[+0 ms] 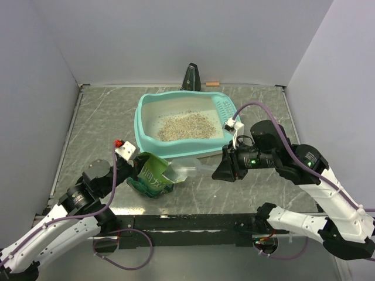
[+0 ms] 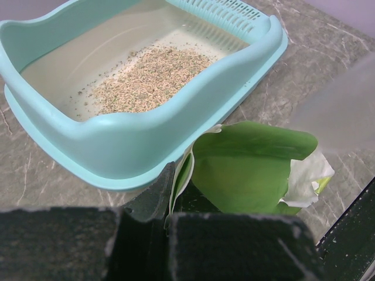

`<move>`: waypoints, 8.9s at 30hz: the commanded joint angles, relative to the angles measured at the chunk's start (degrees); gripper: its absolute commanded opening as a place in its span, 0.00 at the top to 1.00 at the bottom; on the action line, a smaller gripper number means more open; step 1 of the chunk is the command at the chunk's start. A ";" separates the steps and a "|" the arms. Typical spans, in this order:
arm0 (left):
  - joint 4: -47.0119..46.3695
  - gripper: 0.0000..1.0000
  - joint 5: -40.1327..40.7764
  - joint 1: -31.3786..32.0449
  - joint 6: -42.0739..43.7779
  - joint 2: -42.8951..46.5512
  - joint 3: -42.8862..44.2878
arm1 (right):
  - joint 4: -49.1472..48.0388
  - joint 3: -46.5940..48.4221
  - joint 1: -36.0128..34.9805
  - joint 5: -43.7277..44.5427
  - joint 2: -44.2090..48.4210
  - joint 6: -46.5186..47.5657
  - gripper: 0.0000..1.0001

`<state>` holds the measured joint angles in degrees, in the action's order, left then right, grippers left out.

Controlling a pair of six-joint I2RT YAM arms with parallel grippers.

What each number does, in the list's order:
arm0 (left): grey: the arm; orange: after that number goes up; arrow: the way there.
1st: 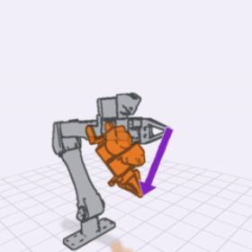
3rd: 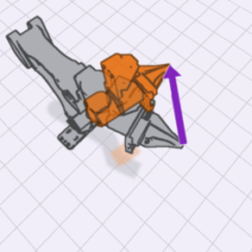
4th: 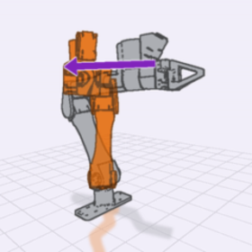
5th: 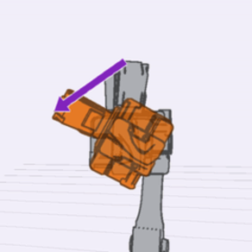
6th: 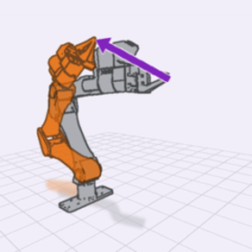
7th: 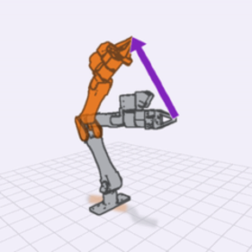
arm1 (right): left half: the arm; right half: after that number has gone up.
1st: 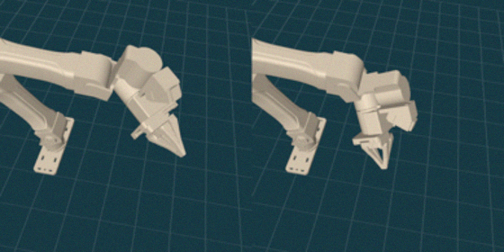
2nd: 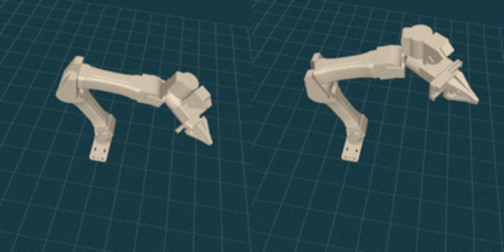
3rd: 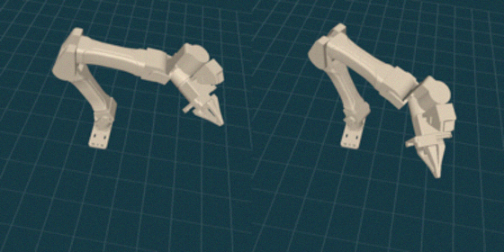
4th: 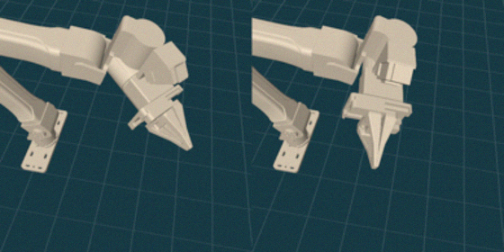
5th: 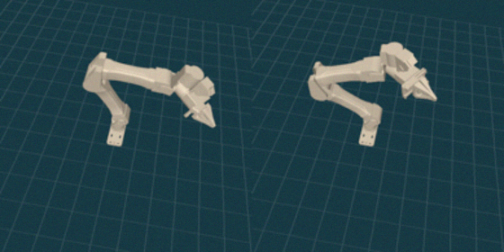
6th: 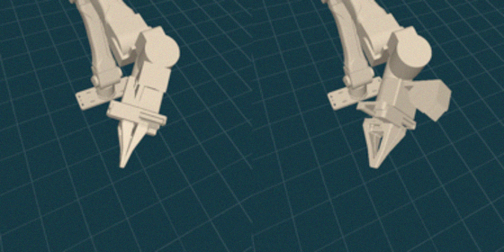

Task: Fill the litter box with clean litter

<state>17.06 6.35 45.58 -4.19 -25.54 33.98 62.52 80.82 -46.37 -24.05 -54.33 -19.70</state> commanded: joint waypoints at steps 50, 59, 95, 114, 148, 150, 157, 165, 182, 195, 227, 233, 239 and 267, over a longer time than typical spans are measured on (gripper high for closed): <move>-0.62 0.99 -0.81 0.21 -2.32 -0.83 0.92 | -31.73 -12.50 -0.48 -19.16 -40.07 -12.63 1.00; -0.54 0.99 -0.55 0.21 -2.23 -1.44 1.09 | -56.43 -25.60 -0.30 -25.96 -34.02 -20.71 1.00; -0.54 0.99 2.00 0.21 -2.05 -1.00 0.92 | -72.19 -55.50 1.02 -14.19 12.12 -38.30 1.00; -0.62 0.99 2.18 0.21 -1.88 -0.91 0.74 | -60.52 -63.76 1.46 -1.44 34.45 -48.93 1.00; -0.62 0.99 4.64 0.21 -1.97 -0.12 0.65 | -44.59 -49.97 1.37 2.34 41.41 -50.17 1.00; -0.54 0.99 4.55 0.21 -2.05 -0.21 0.65 | -44.59 -48.48 1.46 4.53 39.66 -49.99 1.00; -0.54 0.99 3.06 0.21 -2.14 0.05 0.65 | -45.82 -43.20 1.54 11.91 31.04 -48.68 1.00; -0.80 0.99 1.65 0.12 -2.06 0.75 0.65 | -55.83 -40.56 7.25 12.11 19.37 -49.02 1.00; -0.97 0.99 0.59 0.21 -2.14 1.63 0.65 | -39.96 -15.01 20.88 11.11 -18.51 -12.75 1.00; -0.71 0.99 1.12 0.21 -2.14 1.63 0.74 | -12.79 9.43 10.62 37.56 -35.31 13.96 1.00; -0.45 0.99 2.79 0.21 -2.32 1.54 0.74 | -26.47 -28.66 32.12 45.17 -4.83 0.81 1.00; -0.36 0.99 2.97 0.21 -2.23 1.72 0.65 | -33.16 -36.42 40.04 36.54 -8.68 -1.82 1.00; -0.36 0.99 2.79 0.12 -2.32 1.81 0.65 | -36.67 -38.53 44.52 32.23 -15.10 -2.88 1.00; 1.48 0.99 3.05 0.21 -3.55 2.69 2.23 | -38.61 -37.13 31.89 6.66 7.21 8.35 0.34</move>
<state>18.44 8.47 45.95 -5.72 -23.81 33.98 26.13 42.33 -7.73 -8.14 -51.57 -18.15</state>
